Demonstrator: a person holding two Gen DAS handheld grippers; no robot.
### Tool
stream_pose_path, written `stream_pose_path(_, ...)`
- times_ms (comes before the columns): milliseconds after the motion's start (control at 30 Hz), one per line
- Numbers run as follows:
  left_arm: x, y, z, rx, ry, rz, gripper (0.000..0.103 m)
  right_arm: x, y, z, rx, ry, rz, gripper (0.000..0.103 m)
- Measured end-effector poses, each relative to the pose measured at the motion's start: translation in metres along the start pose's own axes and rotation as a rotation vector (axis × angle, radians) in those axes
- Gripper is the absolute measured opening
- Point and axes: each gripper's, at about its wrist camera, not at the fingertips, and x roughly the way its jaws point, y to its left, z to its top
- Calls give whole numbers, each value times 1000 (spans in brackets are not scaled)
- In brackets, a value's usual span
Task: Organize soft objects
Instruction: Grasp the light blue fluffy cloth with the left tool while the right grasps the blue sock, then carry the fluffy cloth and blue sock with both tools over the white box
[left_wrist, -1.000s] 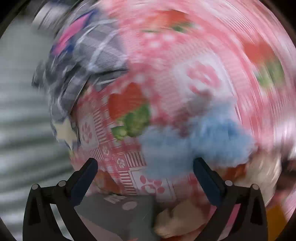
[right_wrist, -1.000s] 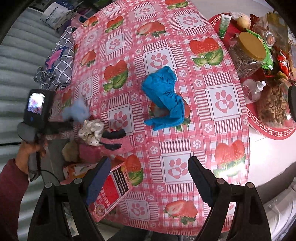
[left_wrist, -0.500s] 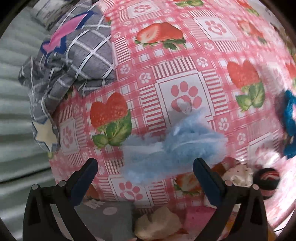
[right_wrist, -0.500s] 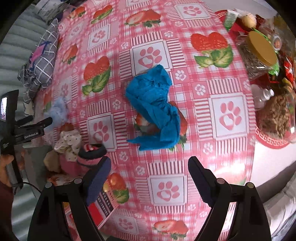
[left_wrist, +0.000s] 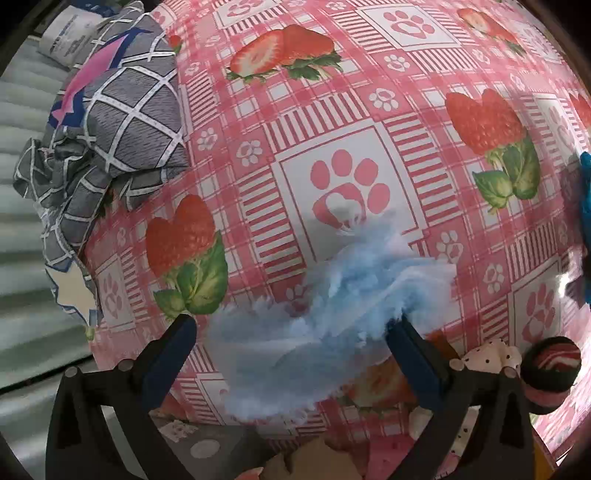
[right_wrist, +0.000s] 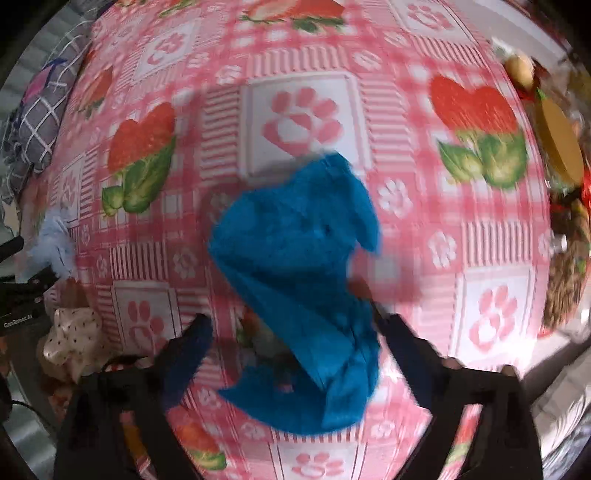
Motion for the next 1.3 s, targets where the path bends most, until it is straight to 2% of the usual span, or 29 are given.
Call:
stream_pose_path(133, 0, -6, 3, 20, 4, -6, 99, 4, 18, 8, -84, -26, -61, 99)
stream_pose_path(167, -1, -8, 5, 25, 14, -22, 95, 5, 22, 8, -102, -24, -77, 98)
stream_pose_path(233, -6, -16, 8, 37, 29, -60, 81, 7, 29, 6, -122, -20, -108, 93)
stream_pose_path(267, -8, -20, 9, 46, 35, -76, 76, 6, 32, 4, -131, -30, -110, 85)
stream_pose_path(300, -10, -23, 10, 56, 38, -90, 65, 2, 34, 3, -143, -43, -110, 73)
stream_pose_path(333, -13, -27, 11, 64, 39, -101, 54, 1, 39, 1, -153, -50, -110, 66)
stream_pose_path(367, -16, -34, 13, 71, 41, -114, 49, -3, 41, 1, -164, -60, -106, 46)
stream_pose_path(400, -18, -37, 13, 73, 42, -122, 38, -4, 42, 1, -167, -65, -99, 36)
stream_pose_path(467, -24, -44, 12, 64, 31, -125, 30, -6, 37, 2, -138, -57, -58, 35)
stream_pose_path(500, -27, -44, 11, 53, 17, -126, 27, -9, 33, 1, -111, -48, -27, 29)
stream_pose_path(600, -40, -36, 8, -17, -27, -153, 25, -18, 13, -2, -14, -41, 80, 28)
stream_pose_path(767, -63, -13, 6, -111, -96, -158, 24, -38, 4, -9, 30, -64, 131, 28)
stream_pose_path(967, -88, -14, -12, -115, -144, -167, 24, -58, -7, -24, 51, -90, 155, 28)
stream_pose_path(1133, -103, -8, -19, -111, -187, -204, 25, -69, -15, -34, 72, -102, 155, 28)
stream_pose_path(1300, -132, -28, -23, -85, -244, -256, 25, -78, -14, -45, 106, -120, 164, 28)
